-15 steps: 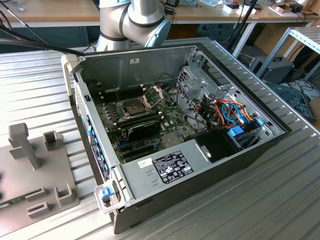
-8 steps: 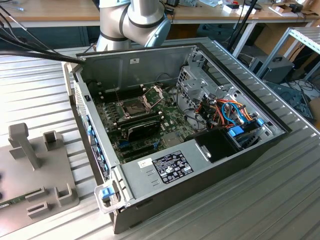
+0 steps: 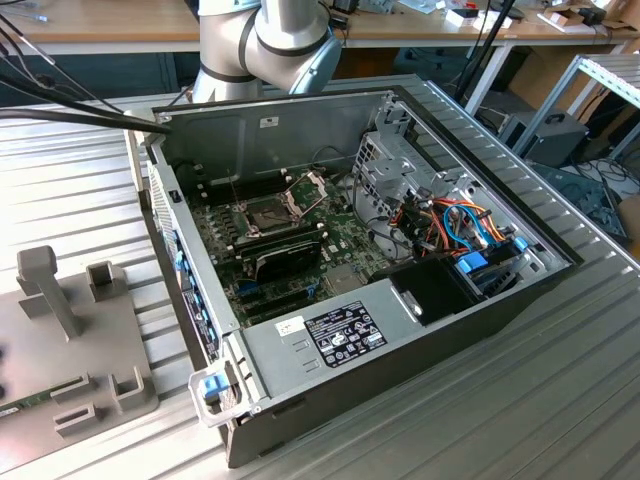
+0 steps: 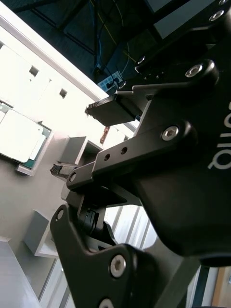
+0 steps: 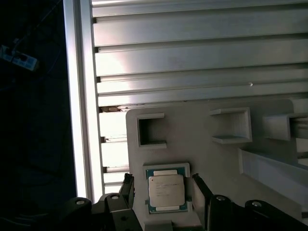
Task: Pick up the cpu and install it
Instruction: 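Pick up the cpu and move it towards the insertion slot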
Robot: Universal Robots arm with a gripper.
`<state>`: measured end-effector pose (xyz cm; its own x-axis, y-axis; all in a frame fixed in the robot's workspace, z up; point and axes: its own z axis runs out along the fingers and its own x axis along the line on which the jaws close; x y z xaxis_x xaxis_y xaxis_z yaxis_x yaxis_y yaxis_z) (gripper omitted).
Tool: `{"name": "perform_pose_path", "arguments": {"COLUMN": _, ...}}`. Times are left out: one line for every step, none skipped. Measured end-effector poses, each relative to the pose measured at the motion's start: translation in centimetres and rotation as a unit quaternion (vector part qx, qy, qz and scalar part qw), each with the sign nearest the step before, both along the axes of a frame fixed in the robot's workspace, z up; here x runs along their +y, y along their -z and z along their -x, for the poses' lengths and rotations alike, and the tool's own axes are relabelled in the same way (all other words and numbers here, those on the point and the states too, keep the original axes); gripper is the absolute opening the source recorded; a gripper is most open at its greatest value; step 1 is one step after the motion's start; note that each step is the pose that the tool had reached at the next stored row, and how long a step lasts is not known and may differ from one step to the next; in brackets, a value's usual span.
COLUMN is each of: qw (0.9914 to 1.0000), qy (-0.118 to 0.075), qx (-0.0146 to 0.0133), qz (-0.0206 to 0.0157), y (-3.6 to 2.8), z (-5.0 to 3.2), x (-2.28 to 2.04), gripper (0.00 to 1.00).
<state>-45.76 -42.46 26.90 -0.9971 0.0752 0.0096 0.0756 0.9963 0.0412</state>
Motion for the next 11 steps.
{"name": "perform_pose_path", "arguments": {"qw": 1.00000, "qy": 0.000, "qx": 0.0000, "qz": 0.0000, "y": 0.01, "z": 0.00, "x": 0.00, "gripper": 0.60}}
{"name": "perform_pose_path", "arguments": {"qw": 1.00000, "qy": 0.000, "qx": 0.0000, "qz": 0.0000, "y": 0.02, "z": 0.00, "x": 0.00, "gripper": 0.60}}
{"name": "perform_pose_path", "arguments": {"qw": 1.00000, "qy": 0.000, "qx": 0.0000, "qz": 0.0000, "y": 0.05, "z": 0.00, "x": 0.00, "gripper": 0.60}}
{"name": "perform_pose_path", "arguments": {"qw": 1.00000, "qy": 0.000, "qx": 0.0000, "qz": 0.0000, "y": 0.10, "z": 0.00, "x": 0.00, "gripper": 0.60}}
{"name": "perform_pose_path", "arguments": {"qw": 1.00000, "qy": 0.000, "qx": 0.0000, "qz": 0.0000, "y": 0.11, "z": 0.00, "x": 0.00, "gripper": 0.60}}
{"name": "perform_pose_path", "arguments": {"qw": 1.00000, "qy": 0.000, "qx": 0.0000, "qz": 0.0000, "y": 0.12, "z": 0.00, "x": 0.00, "gripper": 0.60}}
{"name": "perform_pose_path", "arguments": {"qw": 1.00000, "qy": 0.000, "qx": 0.0000, "qz": 0.0000, "y": 0.12, "z": 0.00, "x": 0.00, "gripper": 0.60}}
{"name": "perform_pose_path", "arguments": {"qw": 1.00000, "qy": 0.000, "qx": 0.0000, "qz": 0.0000, "y": 0.12, "z": 0.00, "x": 0.00, "gripper": 0.60}}
{"name": "perform_pose_path", "arguments": {"qw": 1.00000, "qy": 0.000, "qx": 0.0000, "qz": 0.0000, "y": 0.12, "z": 0.00, "x": 0.00, "gripper": 0.60}}
{"name": "perform_pose_path", "arguments": {"qw": 1.00000, "qy": 0.000, "qx": 0.0000, "qz": 0.0000, "y": 0.13, "z": 0.00, "x": 0.00, "gripper": 0.60}}
{"name": "perform_pose_path", "arguments": {"qw": 1.00000, "qy": 0.000, "qx": 0.0000, "qz": 0.0000, "y": 0.13, "z": 0.00, "x": 0.00, "gripper": 0.60}}
